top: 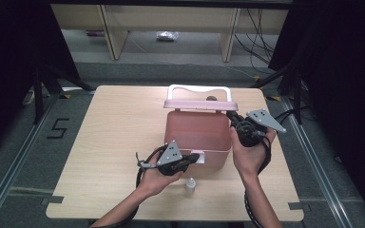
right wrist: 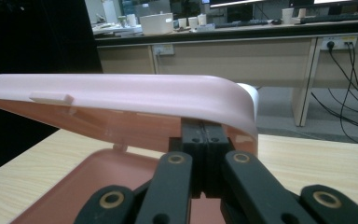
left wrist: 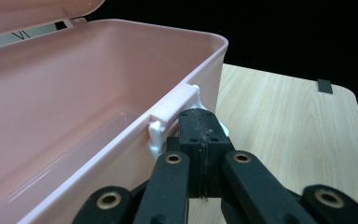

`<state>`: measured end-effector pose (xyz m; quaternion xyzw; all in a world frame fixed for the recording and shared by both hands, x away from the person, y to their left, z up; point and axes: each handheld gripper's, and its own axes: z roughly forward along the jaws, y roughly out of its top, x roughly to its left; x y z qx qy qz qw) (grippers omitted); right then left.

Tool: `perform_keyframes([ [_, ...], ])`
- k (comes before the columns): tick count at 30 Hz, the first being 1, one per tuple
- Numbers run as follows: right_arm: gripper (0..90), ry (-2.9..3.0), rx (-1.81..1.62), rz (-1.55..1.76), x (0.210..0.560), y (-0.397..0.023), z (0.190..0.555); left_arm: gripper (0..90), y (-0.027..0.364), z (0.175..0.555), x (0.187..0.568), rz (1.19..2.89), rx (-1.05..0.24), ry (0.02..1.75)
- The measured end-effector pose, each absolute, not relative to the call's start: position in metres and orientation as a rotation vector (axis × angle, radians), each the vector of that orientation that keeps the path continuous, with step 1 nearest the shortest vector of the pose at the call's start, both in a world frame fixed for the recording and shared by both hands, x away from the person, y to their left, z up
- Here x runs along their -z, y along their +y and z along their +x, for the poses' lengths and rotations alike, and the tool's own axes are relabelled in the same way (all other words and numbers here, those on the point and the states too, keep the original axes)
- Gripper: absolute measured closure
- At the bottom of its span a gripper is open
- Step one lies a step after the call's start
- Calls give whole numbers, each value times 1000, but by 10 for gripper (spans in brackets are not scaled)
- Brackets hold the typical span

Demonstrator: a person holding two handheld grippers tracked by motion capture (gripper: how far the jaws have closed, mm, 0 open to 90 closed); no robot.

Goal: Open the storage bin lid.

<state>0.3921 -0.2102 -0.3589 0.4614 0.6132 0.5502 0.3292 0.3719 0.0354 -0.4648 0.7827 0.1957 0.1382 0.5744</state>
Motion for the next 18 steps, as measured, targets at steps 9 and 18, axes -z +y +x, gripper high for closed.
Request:
perform_keyframes([
  [9, 900, 1593, -1448, 1232, 357, -209, 398, 890, 36, 372, 466, 1827, -322, 457],
  [18, 900, 1577, -1447, 1228, 354, -208, 404, 890, 35, 372, 465, 1829, -322, 463],
])
